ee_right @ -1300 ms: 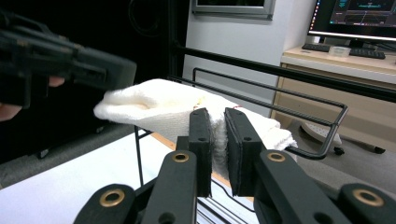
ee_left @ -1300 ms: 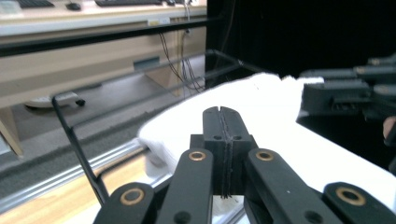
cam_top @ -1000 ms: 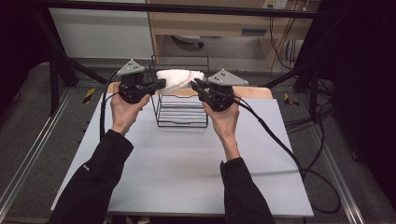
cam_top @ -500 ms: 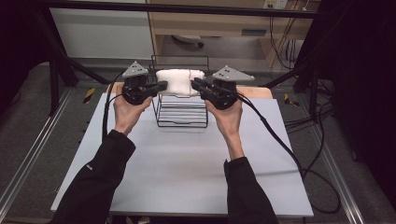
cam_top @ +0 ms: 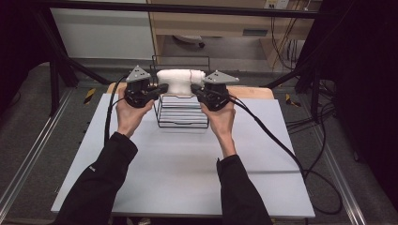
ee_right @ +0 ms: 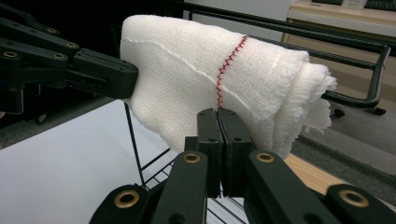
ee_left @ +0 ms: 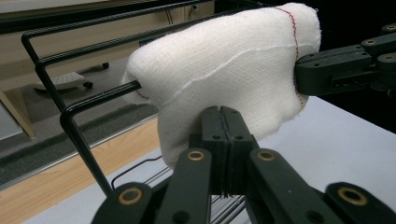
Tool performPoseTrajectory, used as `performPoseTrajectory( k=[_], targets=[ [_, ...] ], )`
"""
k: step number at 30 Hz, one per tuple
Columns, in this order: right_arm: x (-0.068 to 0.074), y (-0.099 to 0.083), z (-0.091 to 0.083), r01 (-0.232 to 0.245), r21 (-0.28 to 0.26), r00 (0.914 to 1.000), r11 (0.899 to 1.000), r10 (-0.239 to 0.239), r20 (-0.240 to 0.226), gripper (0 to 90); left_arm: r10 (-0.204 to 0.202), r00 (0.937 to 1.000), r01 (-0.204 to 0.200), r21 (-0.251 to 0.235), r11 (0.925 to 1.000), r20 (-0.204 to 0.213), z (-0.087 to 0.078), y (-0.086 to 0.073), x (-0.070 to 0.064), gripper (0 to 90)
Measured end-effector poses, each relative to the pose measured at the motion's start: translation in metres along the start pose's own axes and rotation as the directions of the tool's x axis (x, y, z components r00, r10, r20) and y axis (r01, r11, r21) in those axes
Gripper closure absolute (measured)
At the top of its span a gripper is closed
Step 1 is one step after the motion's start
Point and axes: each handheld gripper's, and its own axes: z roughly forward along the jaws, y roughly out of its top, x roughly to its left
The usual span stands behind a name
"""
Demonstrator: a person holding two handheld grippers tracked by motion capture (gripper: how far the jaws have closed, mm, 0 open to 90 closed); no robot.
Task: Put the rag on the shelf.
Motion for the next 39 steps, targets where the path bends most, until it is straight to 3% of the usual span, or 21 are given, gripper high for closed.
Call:
performPoseTrajectory(
  k=[6,14,19,21,26,32,39],
  targets=[
    [0.002,0.003,-0.01,-0.009,-0.022,0.9995,1.0,0.009,-0.029,80.2,0.006,0.9999,-0.006,0.006,1.0,0.012,-0.008,0.0,-0.003,82.8],
    [0.003,0.01,-0.039,-0.01,-0.02,0.9979,1.0,0.008,-0.064,59.2,0.02,0.9996,-0.021,0.045,0.9987,0.021,-0.026,-0.007,-0.007,66.0],
    [0.003,0.011,-0.052,-0.01,-0.004,0.9981,1.0,0.01,-0.061,43.8,0.029,0.9994,-0.03,0.074,0.9968,0.019,-0.038,-0.018,-0.009,53.9],
    [0.0,0.009,-0.056,-0.037,-0.013,0.9969,0.999,0.036,-0.07,38.6,0.022,0.9995,-0.024,0.078,0.9967,0.023,-0.042,-0.024,-0.008,49.7],
    [-0.008,-0.003,-0.069,-0.06,-0.001,0.9965,0.998,0.06,-0.058,27.1,0.015,0.9996,-0.017,0.101,0.9947,0.022,-0.053,-0.042,-0.006,39.0],
    [-0.022,-0.027,-0.085,-0.117,0.014,0.9907,0.993,0.118,-0.068,18.8,0.008,0.9998,-0.011,0.139,0.9903,0.019,-0.064,-0.066,-0.003,25.9],
    [-0.033,-0.056,-0.099,-0.152,0.045,0.9852,0.987,0.155,-0.073,10.5,0.004,1.0,-0.004,0.161,0.9869,0.0,-0.075,-0.094,0.0,12.9]
  ],
)
